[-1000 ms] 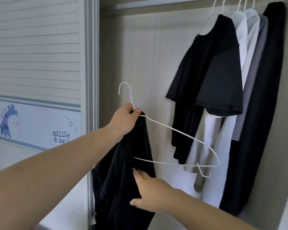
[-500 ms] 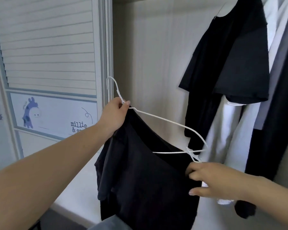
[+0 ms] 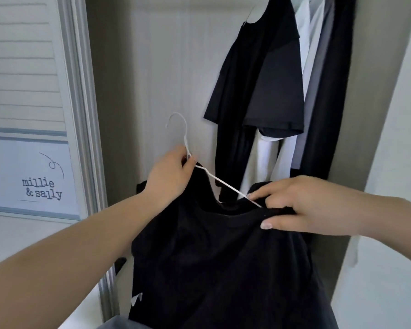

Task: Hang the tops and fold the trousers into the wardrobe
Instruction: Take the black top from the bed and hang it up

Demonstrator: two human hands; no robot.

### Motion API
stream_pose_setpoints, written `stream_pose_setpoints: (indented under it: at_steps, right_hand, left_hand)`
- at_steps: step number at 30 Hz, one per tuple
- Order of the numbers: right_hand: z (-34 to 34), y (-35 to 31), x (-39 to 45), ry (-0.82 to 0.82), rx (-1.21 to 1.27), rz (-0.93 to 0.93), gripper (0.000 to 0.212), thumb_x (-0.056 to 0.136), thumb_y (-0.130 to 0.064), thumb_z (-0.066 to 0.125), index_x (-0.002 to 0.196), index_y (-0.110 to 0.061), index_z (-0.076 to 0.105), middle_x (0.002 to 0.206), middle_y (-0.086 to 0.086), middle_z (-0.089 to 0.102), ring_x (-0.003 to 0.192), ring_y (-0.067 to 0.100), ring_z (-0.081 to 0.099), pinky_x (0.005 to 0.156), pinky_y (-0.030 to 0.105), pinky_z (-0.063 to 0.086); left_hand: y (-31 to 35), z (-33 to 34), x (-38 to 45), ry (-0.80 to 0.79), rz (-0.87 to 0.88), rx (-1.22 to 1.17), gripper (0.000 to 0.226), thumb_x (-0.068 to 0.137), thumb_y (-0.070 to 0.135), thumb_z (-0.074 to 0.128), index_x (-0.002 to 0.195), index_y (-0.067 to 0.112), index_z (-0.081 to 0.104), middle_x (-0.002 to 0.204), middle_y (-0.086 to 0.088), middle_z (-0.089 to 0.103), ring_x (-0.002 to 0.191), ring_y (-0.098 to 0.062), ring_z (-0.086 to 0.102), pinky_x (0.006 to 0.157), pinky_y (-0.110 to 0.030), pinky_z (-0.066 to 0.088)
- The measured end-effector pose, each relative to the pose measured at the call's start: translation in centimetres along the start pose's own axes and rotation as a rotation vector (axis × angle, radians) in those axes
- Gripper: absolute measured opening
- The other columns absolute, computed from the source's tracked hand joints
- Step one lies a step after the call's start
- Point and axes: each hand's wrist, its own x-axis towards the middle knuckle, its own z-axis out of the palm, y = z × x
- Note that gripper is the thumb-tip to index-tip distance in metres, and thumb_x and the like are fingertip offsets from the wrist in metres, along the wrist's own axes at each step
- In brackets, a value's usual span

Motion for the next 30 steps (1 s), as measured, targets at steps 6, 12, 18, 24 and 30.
stream_pose_setpoints:
  at_steps: [6, 12, 18, 24, 30]
  right_hand:
    - [0.3, -0.2, 3.0, 0.031, -0.192, 0.066, 0.037, 0.091, -0.056, 0.042, 0.077, -0.025, 0.055, 0.088, -0.011, 0.052, 0.071, 0.005, 0.050, 0.069, 0.024, 0.046]
    - [1.7, 0.7, 3.4, 0.229, -0.135, 0.094, 0.041, 0.085, -0.059, 0.040, 0.058, -0.028, 0.040, 0.062, -0.008, 0.041, 0.056, 0.009, 0.046, 0.056, 0.025, 0.041]
    - [2.8, 2.4, 3.0, 0.499, -0.113, -0.011, 0.041, 0.084, -0.058, 0.043, 0.053, -0.033, 0.036, 0.053, -0.015, 0.030, 0.050, 0.002, 0.039, 0.046, 0.010, 0.024]
    - [2.9, 4.3, 0.4, 0.604, 0.135, 0.015, 0.025, 0.083, -0.055, 0.052, 0.066, -0.040, 0.041, 0.074, -0.016, 0.046, 0.063, 0.004, 0.049, 0.059, 0.009, 0.036]
    - [2.3, 4.5, 0.6, 0.530, 0.283, 0.217, 0.047, 0.080, -0.015, 0.071, 0.101, -0.048, 0.044, 0.090, -0.025, 0.058, 0.059, 0.007, 0.051, 0.058, 0.011, 0.041]
  left_hand:
    - [3.8, 1.7, -1.1, -0.061, 0.165, -0.134, 0.030, 0.098, 0.034, 0.045, 0.079, 0.012, 0.048, 0.072, -0.007, 0.056, 0.067, -0.022, 0.052, 0.060, -0.025, 0.037]
    - [2.8, 0.4, -1.4, -0.058, 0.215, -0.144, 0.028, 0.095, 0.044, 0.046, 0.107, 0.020, 0.053, 0.085, 0.005, 0.061, 0.071, -0.012, 0.057, 0.061, -0.024, 0.045]
    - [-0.8, -0.9, -0.5, -0.071, 0.280, 0.265, 0.038, 0.092, 0.056, 0.042, 0.100, 0.021, 0.053, 0.081, 0.010, 0.056, 0.072, -0.014, 0.054, 0.062, -0.029, 0.043]
    - [-5.6, -3.1, 0.4, -0.089, 0.161, 0.454, 0.042, 0.093, 0.058, 0.035, 0.091, 0.023, 0.057, 0.072, 0.006, 0.060, 0.069, -0.018, 0.059, 0.061, -0.032, 0.048]
    - [-6.5, -2.9, 1.3, -0.052, 0.140, 0.298, 0.021, 0.099, 0.036, 0.041, 0.103, 0.024, 0.059, 0.074, 0.005, 0.064, 0.065, -0.015, 0.062, 0.069, -0.040, 0.053]
